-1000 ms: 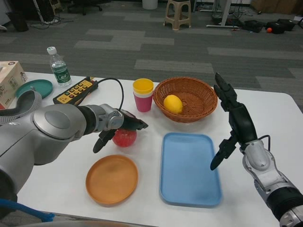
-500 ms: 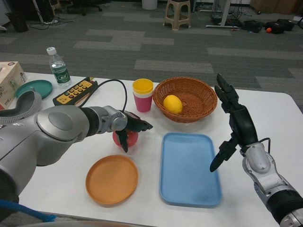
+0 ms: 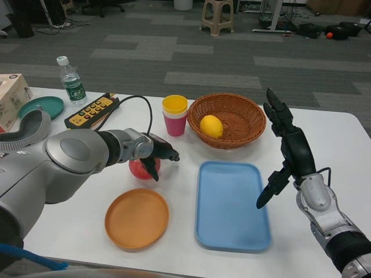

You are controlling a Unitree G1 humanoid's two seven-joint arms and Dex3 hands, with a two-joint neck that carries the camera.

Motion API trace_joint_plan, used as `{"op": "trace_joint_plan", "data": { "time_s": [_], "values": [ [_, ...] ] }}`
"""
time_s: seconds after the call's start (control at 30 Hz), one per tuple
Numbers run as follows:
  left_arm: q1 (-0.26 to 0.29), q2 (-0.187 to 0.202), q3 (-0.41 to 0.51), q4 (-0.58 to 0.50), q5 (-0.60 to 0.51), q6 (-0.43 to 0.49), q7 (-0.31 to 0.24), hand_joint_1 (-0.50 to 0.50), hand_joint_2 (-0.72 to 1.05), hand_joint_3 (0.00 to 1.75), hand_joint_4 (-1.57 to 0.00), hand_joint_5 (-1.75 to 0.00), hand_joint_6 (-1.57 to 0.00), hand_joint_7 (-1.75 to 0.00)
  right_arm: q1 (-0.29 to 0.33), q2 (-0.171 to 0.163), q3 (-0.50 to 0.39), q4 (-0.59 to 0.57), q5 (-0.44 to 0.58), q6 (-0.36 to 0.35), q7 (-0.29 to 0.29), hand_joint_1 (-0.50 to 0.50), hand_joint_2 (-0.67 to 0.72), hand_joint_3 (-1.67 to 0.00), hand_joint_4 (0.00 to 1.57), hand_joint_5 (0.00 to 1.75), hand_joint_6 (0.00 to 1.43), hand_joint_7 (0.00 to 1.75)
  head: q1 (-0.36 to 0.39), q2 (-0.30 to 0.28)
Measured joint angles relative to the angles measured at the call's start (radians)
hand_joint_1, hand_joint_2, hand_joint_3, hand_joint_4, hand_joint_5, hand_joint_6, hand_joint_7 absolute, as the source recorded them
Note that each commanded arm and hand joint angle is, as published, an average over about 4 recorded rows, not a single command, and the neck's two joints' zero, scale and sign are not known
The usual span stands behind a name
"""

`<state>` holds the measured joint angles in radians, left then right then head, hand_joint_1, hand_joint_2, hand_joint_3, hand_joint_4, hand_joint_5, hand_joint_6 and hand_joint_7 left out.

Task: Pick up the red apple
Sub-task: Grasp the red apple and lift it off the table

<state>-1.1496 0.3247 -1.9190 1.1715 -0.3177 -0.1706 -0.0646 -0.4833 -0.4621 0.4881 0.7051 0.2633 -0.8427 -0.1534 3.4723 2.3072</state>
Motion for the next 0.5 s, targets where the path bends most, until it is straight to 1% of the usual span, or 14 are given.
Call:
{"op": "trace_joint_plan", "data": {
  "time_s": [0.07, 0.17, 0.27, 0.33, 0.4, 0.5],
  "values": [
    [0.003, 0.0, 0.0, 0.004, -0.004, 0.002, 0.0, -0.48, 1.05, 0.09, -0.4, -0.31, -0.5, -0.02, 0.001, 0.0, 0.0, -0.001, 0.0, 0.0, 0.0, -0.46, 0.6, 0.0, 0.0, 0.0, 0.0, 0.0, 0.003, -0.003],
    [0.007, 0.0, -0.004, 0.007, -0.006, 0.01, 0.0, -0.47, 1.05, 0.09, -0.35, -0.38, -0.46, -0.07, 0.003, 0.0, 0.0, -0.003, 0.0, 0.0, 0.0, -0.46, 0.6, 0.0, 0.0, 0.0, 0.0, 0.0, 0.003, -0.003],
    [0.009, -0.001, -0.022, 0.008, -0.007, 0.027, -0.002, -0.46, 1.05, 0.09, -0.31, -0.49, -0.43, -0.07, 0.005, 0.0, 0.0, -0.005, 0.0, -0.001, 0.0, -0.46, 0.6, 0.0, 0.0, 0.0, 0.0, 0.0, 0.007, -0.008],
    [0.012, -0.001, -0.031, 0.008, -0.007, 0.034, -0.004, -0.47, 1.05, 0.09, -0.28, -0.56, -0.38, -0.07, 0.005, 0.0, 0.0, -0.005, 0.0, -0.001, -0.001, -0.46, 0.6, 0.0, 0.0, 0.0, 0.0, 0.0, 0.011, -0.014],
    [0.013, -0.001, -0.036, 0.008, -0.007, 0.036, -0.008, -0.49, 1.05, 0.09, -0.22, -0.62, -0.26, -0.07, 0.006, 0.001, 0.0, -0.005, 0.001, -0.001, -0.001, -0.46, 0.6, 0.0, 0.0, 0.0, 0.0, 0.0, 0.013, -0.014],
    [0.015, -0.001, -0.038, 0.008, -0.007, 0.037, -0.017, -0.5, 1.05, 0.09, -0.12, -0.62, -0.14, -0.07, 0.007, 0.001, 0.0, -0.007, 0.002, -0.002, -0.002, -0.46, 0.6, 0.0, 0.0, 0.0, 0.0, 0.0, 0.019, -0.016]
  ]
}}
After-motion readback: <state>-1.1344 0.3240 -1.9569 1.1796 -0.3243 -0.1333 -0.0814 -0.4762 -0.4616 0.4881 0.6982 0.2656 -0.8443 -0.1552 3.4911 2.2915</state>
